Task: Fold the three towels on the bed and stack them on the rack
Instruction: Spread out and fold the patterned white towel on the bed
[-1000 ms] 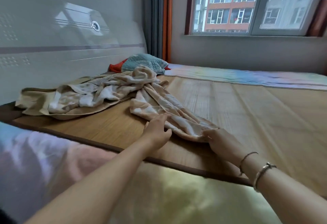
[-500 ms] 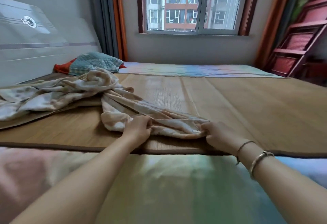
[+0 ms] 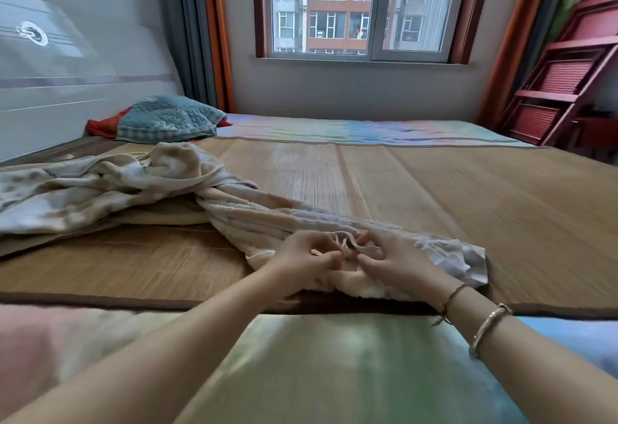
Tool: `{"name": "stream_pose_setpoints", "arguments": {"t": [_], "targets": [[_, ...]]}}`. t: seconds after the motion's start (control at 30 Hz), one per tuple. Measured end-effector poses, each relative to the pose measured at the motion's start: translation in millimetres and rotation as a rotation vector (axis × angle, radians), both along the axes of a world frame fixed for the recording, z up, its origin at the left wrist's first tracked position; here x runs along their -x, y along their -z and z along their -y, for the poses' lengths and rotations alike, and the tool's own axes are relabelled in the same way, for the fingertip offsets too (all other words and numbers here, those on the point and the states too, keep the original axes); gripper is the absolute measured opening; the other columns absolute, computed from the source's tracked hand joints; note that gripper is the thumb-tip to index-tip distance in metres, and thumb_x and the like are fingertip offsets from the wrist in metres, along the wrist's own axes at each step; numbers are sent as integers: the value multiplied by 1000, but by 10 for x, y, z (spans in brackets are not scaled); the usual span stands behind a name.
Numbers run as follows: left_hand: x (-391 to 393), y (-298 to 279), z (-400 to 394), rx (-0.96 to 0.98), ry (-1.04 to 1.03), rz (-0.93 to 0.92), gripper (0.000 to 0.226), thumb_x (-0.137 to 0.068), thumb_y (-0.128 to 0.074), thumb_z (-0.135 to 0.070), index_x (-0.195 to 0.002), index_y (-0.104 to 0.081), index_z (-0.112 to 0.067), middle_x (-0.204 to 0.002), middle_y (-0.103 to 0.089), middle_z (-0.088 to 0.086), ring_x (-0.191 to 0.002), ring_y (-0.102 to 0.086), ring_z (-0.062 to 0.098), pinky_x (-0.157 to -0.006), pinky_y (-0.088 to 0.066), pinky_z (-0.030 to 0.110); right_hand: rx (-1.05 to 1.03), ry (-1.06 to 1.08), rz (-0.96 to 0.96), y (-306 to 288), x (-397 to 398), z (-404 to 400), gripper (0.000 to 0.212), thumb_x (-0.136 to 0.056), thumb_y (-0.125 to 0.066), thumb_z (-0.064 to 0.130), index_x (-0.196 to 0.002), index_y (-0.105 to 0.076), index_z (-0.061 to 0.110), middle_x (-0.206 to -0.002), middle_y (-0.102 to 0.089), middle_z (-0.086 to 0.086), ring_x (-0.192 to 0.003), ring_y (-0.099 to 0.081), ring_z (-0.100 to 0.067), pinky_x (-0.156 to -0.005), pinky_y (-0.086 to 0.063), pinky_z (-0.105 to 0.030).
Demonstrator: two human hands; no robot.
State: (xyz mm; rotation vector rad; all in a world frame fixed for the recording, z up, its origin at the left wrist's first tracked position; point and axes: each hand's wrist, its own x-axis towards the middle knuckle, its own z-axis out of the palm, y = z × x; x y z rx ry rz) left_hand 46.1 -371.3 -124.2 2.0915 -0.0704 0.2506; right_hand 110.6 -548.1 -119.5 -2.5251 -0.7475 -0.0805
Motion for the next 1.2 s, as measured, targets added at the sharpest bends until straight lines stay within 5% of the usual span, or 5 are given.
{"name": "stream_pose_setpoints", "arguments": {"t": [0.33, 0.6, 0.8, 1.03, 1.2], "targets": [[50, -22, -1311, -375, -218, 121, 41, -82, -66, -12, -121, -58, -20, -120, -59, -7, -116, -52, 7, -98, -37, 19, 151, 24, -2, -156, -119, -1077, 53, -84, -50, 9, -134, -35, 16, -118, -58, -9, -107, -57, -27, -86, -48, -36], [115, -79, -1505, -518, -201, 52, 65, -77, -63, -19, -135, -41, -36, -139, -45, -9, -130, -41, 19, -108, -34, 47, -80, -117, -74, -437, 94, -1320, 27, -91, -43, 27, -67, -53, 19, -64, -53, 4, -61, -50, -14, -56, -35, -30], [260, -341, -1285, -574, -419, 10, 16, -88, -52, -19, -102, -46, -25, -109, -60, -1, -113, -52, 27, -108, -11, 69, 215, -215, 39, -571, 392, -1064, 37, -74, -59, 57, -85, -60, 22, -79, -67, 5, -76, -64, -14, -63, -48, -32], [449, -863, -737, -348, -98, 229, 39, -83, -72, -30, -99, -39, -15, -71, -57, -3, -64, -57, 11, -55, -41, 21, 278, 162, 306, -999, 357, -340, 26, -86, -55, 29, -106, -45, 18, -96, -60, -4, -88, -60, -30, -64, -40, -31], [496, -695, -917, -880, -222, 112, 17, -77, -63, -25, -82, -47, -23, -92, -53, -4, -94, -59, 23, -72, -46, 32, 69, 105, 217, -913, 287, -269, 10, -81, -54, 16, -72, -54, 22, -84, -66, -4, -84, -64, -27, -69, -52, -36]]}}
